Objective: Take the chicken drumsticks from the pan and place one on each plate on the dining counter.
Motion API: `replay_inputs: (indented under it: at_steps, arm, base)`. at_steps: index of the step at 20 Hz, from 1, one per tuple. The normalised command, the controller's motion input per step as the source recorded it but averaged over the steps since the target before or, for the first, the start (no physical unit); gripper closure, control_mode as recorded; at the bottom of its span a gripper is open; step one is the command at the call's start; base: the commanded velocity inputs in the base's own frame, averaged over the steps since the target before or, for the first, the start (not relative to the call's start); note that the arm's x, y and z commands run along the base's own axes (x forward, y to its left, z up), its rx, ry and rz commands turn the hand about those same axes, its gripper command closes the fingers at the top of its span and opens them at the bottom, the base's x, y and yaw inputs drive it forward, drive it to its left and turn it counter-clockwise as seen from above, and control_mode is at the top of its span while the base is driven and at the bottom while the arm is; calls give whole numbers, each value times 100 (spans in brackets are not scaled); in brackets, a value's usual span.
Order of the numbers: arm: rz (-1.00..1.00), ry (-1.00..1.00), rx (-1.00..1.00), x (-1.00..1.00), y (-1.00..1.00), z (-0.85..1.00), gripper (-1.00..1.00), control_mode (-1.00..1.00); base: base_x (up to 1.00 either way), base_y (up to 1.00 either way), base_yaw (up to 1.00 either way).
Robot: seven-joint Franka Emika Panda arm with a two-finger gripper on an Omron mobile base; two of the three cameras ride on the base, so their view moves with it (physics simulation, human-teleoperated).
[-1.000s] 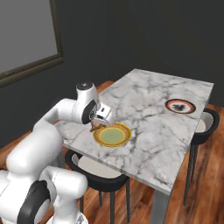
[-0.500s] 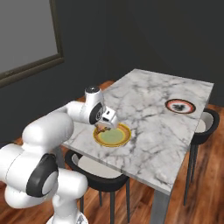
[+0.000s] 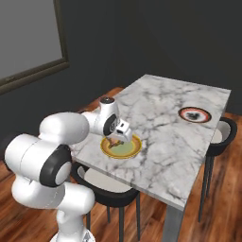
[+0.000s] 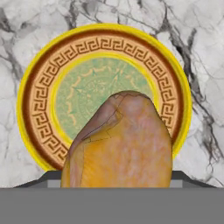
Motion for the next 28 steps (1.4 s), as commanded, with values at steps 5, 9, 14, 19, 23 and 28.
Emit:
replay_inputs:
  at_steps: [5,9,14,19,23,28]
  arm:
    - [0,0,0,35,0,-29,100,-100]
    - [0,0,0,36,0,-27,100,-100]
    - [0,9,3,23,-3,-11,100,-100]
    - [0,11,1,18,0,-13,100,-100]
    - [0,9,1,4,0,-11,-100,-100]
    - [0,6,0,2,0,-13,-100,-100]
  base:
    - [0,0,0]
    - [0,0,0]
    - [0,0,0]
    - [0,0,0]
    - [0,0,0]
    - [0,0,0]
